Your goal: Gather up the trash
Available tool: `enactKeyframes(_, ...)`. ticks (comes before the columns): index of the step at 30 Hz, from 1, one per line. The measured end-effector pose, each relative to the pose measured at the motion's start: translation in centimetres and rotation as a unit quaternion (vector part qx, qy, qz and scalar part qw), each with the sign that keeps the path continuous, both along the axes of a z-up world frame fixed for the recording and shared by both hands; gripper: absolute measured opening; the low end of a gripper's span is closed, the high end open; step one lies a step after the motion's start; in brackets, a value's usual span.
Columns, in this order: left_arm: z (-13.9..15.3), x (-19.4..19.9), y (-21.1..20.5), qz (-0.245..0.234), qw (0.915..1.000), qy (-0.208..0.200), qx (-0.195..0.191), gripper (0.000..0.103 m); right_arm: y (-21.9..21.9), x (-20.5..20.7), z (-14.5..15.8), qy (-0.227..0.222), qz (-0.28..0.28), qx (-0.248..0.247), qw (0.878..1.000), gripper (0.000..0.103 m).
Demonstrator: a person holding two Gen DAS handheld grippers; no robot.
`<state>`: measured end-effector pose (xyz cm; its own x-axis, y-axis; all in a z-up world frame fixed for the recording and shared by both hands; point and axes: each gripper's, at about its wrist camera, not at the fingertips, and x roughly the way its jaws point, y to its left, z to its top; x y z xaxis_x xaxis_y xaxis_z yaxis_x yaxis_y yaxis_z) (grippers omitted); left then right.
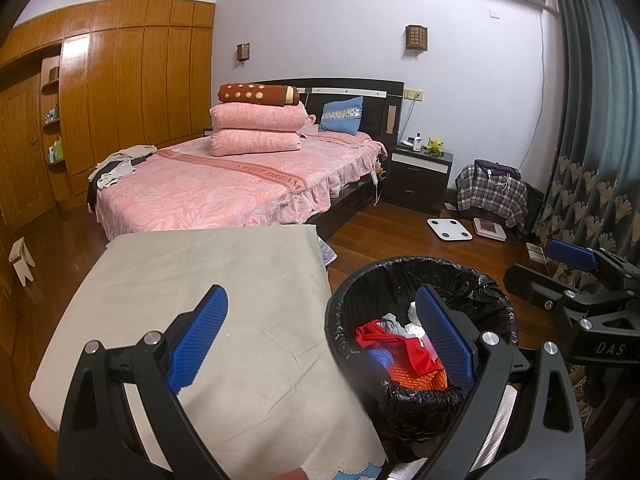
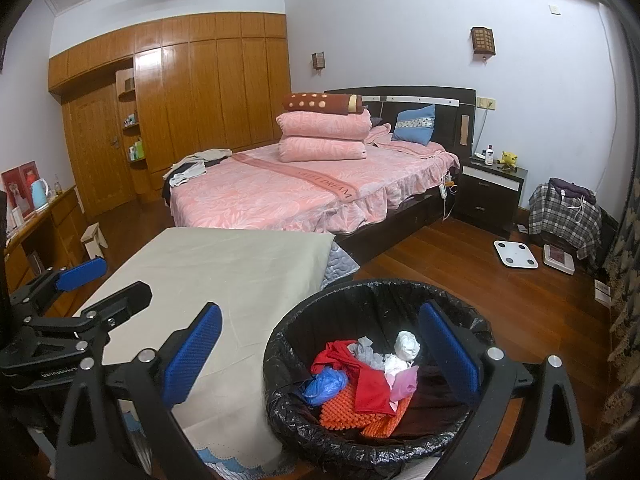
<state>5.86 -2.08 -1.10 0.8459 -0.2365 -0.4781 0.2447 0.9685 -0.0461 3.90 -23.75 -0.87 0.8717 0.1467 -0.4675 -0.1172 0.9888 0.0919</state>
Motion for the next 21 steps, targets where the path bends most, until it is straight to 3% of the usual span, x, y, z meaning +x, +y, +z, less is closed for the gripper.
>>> enactKeyframes(21, 0.10, 0.00, -0.08, 0.000, 1.0000, 0.000, 0.001, 0.092, 0.16, -0.04, -0.02, 0.001, 0.000, 0.000, 1.000, 0.097)
